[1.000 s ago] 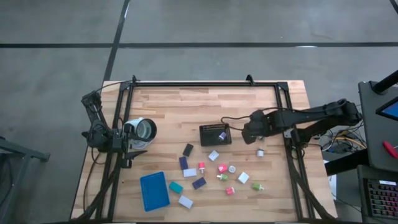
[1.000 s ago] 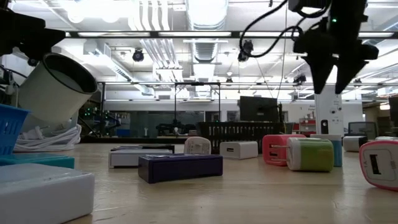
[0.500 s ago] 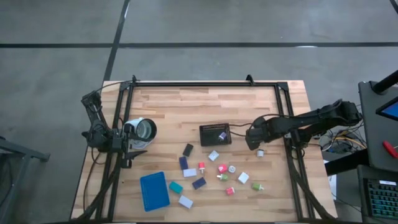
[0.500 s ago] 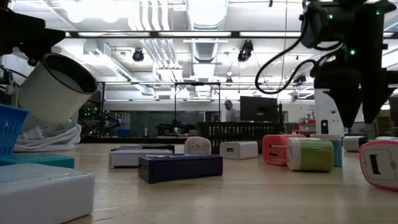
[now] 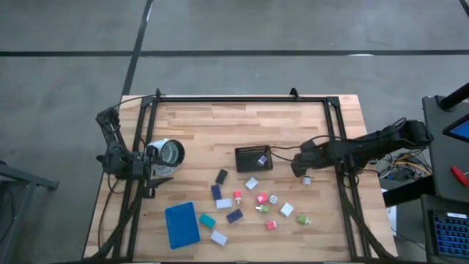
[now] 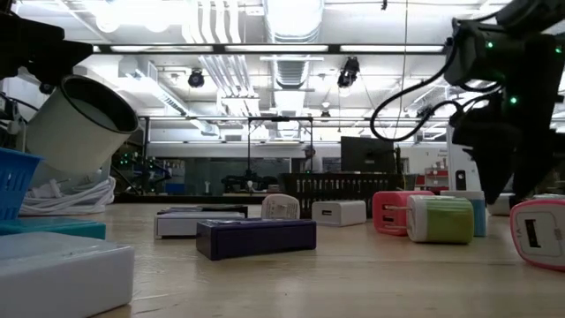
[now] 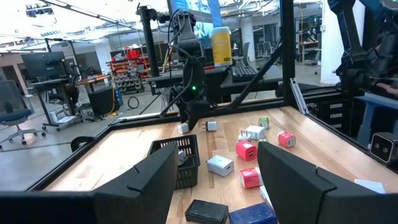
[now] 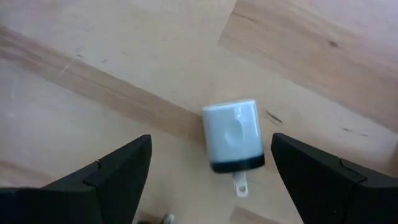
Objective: Pick & Place Office items
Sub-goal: Put the top white black charger adapter into the black bin
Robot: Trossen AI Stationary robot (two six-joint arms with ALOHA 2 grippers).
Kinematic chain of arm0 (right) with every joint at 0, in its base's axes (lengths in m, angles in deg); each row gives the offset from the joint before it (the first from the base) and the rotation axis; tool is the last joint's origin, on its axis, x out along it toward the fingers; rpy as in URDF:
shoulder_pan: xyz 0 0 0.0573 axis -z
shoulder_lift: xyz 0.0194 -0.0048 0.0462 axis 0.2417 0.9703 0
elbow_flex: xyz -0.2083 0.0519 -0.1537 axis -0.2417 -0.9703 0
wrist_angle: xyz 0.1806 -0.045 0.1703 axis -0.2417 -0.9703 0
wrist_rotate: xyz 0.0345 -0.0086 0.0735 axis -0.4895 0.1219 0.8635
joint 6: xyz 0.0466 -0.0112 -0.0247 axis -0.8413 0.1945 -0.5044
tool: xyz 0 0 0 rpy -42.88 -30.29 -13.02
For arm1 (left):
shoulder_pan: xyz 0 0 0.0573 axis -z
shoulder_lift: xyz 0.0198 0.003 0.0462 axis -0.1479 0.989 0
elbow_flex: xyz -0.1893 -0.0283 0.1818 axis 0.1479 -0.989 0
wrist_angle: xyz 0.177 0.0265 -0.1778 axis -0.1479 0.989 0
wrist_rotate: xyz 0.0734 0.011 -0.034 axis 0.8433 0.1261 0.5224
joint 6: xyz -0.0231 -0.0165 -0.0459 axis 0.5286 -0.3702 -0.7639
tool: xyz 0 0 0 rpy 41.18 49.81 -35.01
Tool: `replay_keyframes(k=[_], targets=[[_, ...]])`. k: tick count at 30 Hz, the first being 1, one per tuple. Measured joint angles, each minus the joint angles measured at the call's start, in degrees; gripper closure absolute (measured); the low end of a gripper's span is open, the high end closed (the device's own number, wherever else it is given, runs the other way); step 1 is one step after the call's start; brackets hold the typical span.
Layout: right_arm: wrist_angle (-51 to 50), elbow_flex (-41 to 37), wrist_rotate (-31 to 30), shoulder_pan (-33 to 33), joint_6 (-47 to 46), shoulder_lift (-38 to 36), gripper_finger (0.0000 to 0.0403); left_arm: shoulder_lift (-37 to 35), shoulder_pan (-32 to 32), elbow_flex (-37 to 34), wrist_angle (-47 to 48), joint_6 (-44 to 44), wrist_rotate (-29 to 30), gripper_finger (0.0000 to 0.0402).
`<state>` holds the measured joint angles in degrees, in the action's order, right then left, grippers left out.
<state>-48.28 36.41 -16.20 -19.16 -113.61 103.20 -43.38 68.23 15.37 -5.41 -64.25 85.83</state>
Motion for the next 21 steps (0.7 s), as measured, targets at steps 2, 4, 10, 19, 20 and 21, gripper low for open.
replay_keyframes(k=[2, 4, 10, 19, 20, 21], targets=[[1.8, -1.3, 0.0, 0.0, -0.3, -0.2, 0.0074, 0.0, 0.0, 0.0, 0.0, 0.0, 0.0, 0.0176], [2.9, -2.4, 0.0, 0.0, -0.6, -0.1, 0.0074, 0.0, 0.0, 0.0, 0.0, 0.0, 0.0, 0.0177], [4.2, -3.6, -0.1, -0.1, -0.4, 0.0, 0.0074, 0.0, 0.0, 0.0, 0.0, 0.0, 0.0, 0.0177], [4.3, -3.7, -0.3, -0.1, -0.6, 0.0, 0.0101, 0.0, 0.0, 0.0, 0.0, 0.0, 0.0, 0.0177], [4.3, -3.7, -0.4, -0.1, -0.6, 0.0, 0.0107, 0.0, 0.0, 0.0, 0.0, 0.0, 0.0, 0.0177], [4.3, -3.7, -0.8, -0.1, -0.7, 0.0, 0.0113, 0.0, 0.0, 0.0, 0.0, 0.0, 0.0, 0.0177]])
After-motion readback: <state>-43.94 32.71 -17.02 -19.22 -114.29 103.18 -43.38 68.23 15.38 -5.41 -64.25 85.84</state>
